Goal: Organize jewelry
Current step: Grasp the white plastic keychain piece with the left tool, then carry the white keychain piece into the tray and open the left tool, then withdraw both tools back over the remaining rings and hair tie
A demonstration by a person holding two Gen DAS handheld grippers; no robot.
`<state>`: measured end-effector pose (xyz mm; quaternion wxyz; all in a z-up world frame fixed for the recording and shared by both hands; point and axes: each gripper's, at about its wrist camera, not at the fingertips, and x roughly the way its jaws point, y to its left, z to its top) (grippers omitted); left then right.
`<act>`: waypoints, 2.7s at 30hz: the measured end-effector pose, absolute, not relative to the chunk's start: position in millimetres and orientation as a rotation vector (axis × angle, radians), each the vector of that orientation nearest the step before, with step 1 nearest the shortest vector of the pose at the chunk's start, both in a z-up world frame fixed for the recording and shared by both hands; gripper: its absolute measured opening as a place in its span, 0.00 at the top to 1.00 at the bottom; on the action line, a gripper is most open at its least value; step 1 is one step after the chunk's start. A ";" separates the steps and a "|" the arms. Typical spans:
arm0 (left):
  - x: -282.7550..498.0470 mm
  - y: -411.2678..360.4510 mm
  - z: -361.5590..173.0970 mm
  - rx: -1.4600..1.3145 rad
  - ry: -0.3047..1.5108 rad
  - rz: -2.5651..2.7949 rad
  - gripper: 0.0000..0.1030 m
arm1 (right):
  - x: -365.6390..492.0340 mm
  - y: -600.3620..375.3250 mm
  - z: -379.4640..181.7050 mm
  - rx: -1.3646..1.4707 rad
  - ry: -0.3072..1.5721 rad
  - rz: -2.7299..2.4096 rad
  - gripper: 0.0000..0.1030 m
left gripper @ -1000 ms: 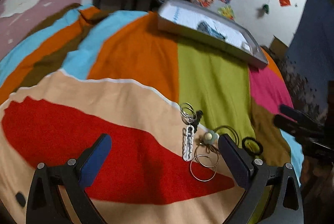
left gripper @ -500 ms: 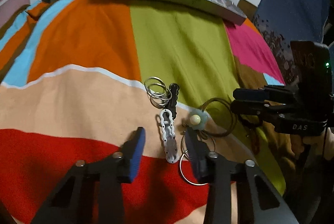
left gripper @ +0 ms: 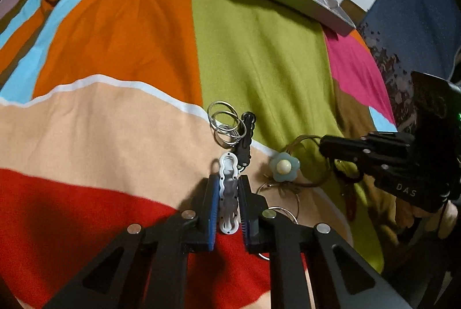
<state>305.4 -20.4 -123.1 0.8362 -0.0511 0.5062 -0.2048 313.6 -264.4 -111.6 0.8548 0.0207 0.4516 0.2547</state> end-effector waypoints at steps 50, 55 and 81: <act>491.3 -49.2 -13.6 -0.237 0.674 -0.021 0.28 | 471.3 -342.8 15.4 0.013 0.612 0.195 0.56; 465.3 -47.8 10.2 -0.215 0.624 -0.037 0.17 | 446.8 -349.2 37.2 0.038 0.555 0.173 0.48; 210.4 -23.2 90.5 -0.210 0.370 -0.048 0.00 | 189.2 -360.4 118.5 0.083 0.293 0.121 0.04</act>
